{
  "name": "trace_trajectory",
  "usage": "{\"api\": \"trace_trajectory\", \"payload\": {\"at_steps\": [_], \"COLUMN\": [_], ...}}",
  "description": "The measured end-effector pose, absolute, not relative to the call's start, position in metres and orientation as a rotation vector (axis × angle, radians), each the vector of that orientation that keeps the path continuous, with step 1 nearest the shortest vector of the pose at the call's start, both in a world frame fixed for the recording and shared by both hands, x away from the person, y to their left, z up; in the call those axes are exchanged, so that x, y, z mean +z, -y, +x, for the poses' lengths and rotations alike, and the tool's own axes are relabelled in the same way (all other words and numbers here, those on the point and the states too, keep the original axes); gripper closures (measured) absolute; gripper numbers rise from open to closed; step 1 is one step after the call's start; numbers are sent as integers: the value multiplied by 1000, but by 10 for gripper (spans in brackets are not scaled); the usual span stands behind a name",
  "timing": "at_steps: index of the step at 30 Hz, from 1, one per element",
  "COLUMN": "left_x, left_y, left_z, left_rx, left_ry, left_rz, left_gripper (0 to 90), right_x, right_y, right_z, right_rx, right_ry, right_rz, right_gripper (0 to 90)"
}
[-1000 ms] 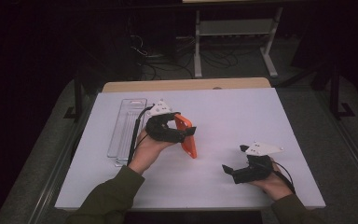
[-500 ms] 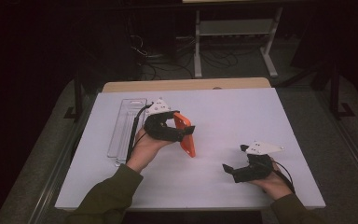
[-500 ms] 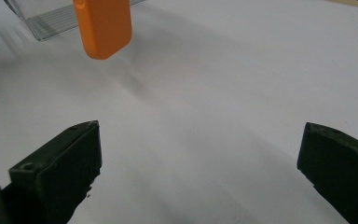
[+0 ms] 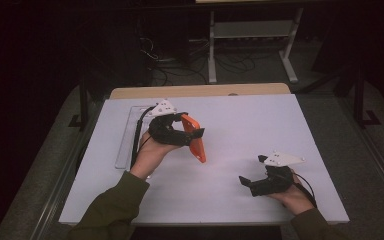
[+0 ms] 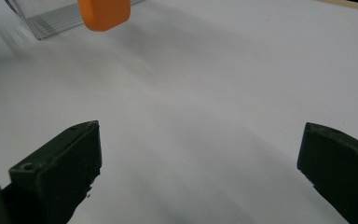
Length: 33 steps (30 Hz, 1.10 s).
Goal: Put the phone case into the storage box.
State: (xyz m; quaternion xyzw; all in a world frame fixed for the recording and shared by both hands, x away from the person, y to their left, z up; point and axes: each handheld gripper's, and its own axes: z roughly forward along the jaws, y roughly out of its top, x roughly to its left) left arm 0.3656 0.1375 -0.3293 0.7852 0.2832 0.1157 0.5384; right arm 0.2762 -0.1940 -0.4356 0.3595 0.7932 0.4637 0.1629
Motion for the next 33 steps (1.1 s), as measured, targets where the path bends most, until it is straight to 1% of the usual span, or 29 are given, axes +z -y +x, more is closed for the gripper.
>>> {"api": "trace_trajectory", "payload": {"at_steps": [9,13,22,33], "left_x": [-319,-316,-309,-303], "left_y": [-143,-144,-145,-149], "left_z": [371,375,387,400], "left_rx": [321,318,323,334], "left_ry": [-660,-668,-652,-649], "left_rz": [1876,1854,1870,1850], "left_gripper": [152,152,152,152], "right_x": [-435,-435,-434,-434], "right_y": [193,194,194,195], "right_z": [275,275,275,275], "right_rx": [1325,1322,1327,1332], "right_ry": [-2262,-2262,-2258,-2255], "right_rz": [1031,1031,1031,1022], "right_gripper": [0,0,0,0]}}
